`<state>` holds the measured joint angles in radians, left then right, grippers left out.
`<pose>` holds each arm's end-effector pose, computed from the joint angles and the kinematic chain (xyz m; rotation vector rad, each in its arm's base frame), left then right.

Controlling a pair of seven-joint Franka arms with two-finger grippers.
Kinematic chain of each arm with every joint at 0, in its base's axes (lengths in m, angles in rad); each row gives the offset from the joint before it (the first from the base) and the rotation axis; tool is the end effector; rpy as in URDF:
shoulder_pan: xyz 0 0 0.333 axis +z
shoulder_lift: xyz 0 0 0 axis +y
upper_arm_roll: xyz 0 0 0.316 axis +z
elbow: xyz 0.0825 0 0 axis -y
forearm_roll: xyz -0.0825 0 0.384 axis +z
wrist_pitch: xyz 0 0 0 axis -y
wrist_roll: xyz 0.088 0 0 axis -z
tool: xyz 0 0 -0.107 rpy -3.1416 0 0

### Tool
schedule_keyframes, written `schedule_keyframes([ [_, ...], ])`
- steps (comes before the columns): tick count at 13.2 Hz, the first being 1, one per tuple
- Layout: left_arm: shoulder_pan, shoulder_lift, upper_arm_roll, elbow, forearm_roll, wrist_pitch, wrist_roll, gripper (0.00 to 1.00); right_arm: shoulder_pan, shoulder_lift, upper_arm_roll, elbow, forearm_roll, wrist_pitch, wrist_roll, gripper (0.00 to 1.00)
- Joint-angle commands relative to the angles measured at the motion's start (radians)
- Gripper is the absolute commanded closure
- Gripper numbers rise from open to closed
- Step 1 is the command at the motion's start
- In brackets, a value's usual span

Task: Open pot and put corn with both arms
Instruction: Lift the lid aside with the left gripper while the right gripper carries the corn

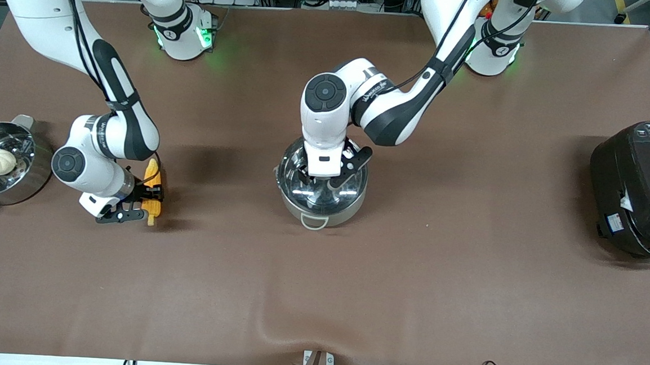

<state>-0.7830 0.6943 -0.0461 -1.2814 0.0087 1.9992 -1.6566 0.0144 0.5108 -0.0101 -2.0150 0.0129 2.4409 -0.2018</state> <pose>0.5073 -0.5408 0.3431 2.8445 1.2617 -0.0194 0.5942 0.0026 0.1885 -3.1124 -0.3075 0.1317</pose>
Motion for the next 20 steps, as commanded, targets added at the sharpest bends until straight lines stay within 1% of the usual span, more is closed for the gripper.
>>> schedule_keyframes([
  [1, -0.005, -0.003, 0.003, 0.008, 0.000, -0.020, -0.025, 0.24, -0.013, -0.034, 0.001, -0.014, -0.010, -0.003, -0.053, 1.00],
  [2, -0.009, -0.003, 0.003, 0.008, -0.001, -0.020, -0.026, 0.28, -0.008, -0.049, 0.001, -0.013, -0.010, -0.028, -0.051, 1.00],
  [3, -0.009, -0.006, 0.003, 0.007, -0.001, -0.020, -0.025, 0.39, -0.002, -0.069, 0.002, -0.005, -0.010, -0.067, -0.051, 1.00],
  [4, -0.004, -0.009, 0.003, 0.004, -0.001, -0.023, -0.025, 0.62, 0.010, -0.087, 0.004, 0.005, -0.010, -0.106, -0.048, 1.00],
  [5, -0.002, -0.009, 0.003, 0.004, -0.001, -0.030, -0.023, 0.91, 0.025, -0.103, 0.004, 0.016, -0.010, -0.141, -0.038, 1.00],
  [6, -0.001, -0.012, 0.003, 0.004, -0.001, -0.033, -0.025, 1.00, 0.039, -0.115, 0.004, 0.027, -0.008, -0.175, -0.035, 1.00],
  [8, 0.008, -0.032, 0.005, 0.004, 0.003, -0.074, -0.025, 1.00, 0.051, -0.129, 0.005, 0.061, 0.001, -0.250, -0.022, 1.00],
  [10, 0.019, -0.116, 0.011, 0.004, 0.010, -0.162, -0.011, 1.00, 0.094, -0.140, 0.009, 0.108, 0.007, -0.339, 0.051, 1.00],
  [12, 0.065, -0.215, 0.011, 0.002, 0.013, -0.247, 0.021, 1.00, 0.180, -0.153, 0.009, 0.146, 0.007, -0.396, 0.192, 1.00],
  [13, 0.100, -0.255, 0.011, 0.002, 0.013, -0.301, 0.064, 1.00, 0.215, -0.158, 0.009, 0.169, 0.009, -0.419, 0.255, 1.00],
  [15, 0.192, -0.323, 0.011, -0.012, 0.014, -0.405, 0.217, 1.00, 0.310, -0.158, 0.010, 0.238, 0.025, -0.477, 0.381, 1.00],
  [17, 0.305, -0.370, 0.008, -0.047, 0.013, -0.427, 0.381, 1.00, 0.410, -0.143, 0.009, 0.330, 0.051, -0.531, 0.526, 1.00],
  [18, 0.364, -0.383, 0.006, -0.074, 0.013, -0.425, 0.464, 1.00, 0.458, -0.118, 0.009, 0.378, 0.052, -0.533, 0.595, 1.00],
  [20, 0.485, -0.377, 0.005, -0.096, 0.010, -0.418, 0.677, 1.00, 0.534, -0.049, 0.009, 0.471, 0.053, -0.531, 0.718, 1.00],
])
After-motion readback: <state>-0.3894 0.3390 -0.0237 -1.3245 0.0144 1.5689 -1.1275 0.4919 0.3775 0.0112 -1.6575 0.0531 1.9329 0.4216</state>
